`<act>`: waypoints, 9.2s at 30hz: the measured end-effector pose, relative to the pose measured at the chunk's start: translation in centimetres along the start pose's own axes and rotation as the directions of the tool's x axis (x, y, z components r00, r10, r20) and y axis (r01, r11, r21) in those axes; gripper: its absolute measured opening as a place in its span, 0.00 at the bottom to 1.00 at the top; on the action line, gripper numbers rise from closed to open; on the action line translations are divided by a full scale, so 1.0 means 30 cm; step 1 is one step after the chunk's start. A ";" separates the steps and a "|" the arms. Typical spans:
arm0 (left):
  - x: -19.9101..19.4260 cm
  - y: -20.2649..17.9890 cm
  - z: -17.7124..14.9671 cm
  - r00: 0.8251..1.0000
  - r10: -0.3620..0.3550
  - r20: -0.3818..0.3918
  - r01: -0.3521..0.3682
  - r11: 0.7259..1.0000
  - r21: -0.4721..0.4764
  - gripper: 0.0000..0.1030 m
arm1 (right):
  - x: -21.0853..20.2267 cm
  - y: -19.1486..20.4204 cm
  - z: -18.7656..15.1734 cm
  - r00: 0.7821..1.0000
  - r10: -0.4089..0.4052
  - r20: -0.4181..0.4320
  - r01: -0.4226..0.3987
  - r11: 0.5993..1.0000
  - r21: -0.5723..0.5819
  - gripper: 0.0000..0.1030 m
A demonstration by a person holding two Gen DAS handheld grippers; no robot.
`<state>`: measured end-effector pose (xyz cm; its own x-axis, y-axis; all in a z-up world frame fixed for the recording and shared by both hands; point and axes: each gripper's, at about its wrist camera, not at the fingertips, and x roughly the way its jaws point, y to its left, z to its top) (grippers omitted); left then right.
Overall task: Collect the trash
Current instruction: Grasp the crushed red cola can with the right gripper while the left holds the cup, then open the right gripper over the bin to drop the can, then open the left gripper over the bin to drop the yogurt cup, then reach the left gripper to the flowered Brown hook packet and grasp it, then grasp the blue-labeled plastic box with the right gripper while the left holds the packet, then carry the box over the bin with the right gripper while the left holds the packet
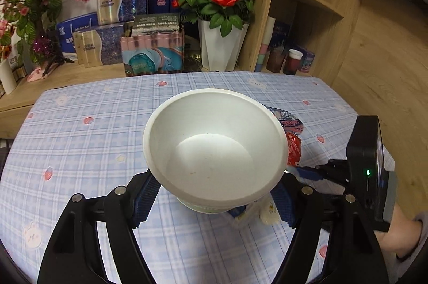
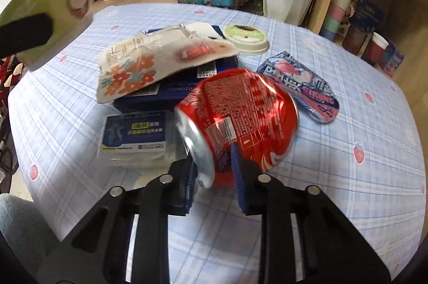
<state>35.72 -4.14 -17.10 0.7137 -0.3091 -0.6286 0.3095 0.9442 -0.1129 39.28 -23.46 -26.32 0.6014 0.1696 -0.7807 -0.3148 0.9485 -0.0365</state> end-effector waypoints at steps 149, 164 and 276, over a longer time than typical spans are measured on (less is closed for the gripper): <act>-0.412 -0.046 -0.290 0.999 0.039 0.019 -0.039 0.999 -0.004 0.86 | -0.550 -0.052 -0.464 0.989 -0.073 0.131 0.033 0.957 0.287 0.95; 0.226 0.056 0.074 0.989 -0.121 -0.082 0.132 0.980 0.147 0.68 | -0.274 -0.231 -0.299 0.995 -0.080 0.060 0.056 0.942 0.331 0.94; -0.691 -0.078 -0.370 0.976 -0.204 0.072 0.206 0.978 -0.031 0.54 | -0.574 0.299 -0.541 0.979 0.189 -0.071 -0.187 0.982 0.039 0.85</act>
<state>13.23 1.32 -12.35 0.6792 -0.5023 -0.5352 0.4302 0.8632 -0.2642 14.18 -22.22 -23.32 0.4774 0.3266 -0.8157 -0.3924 0.9099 0.1347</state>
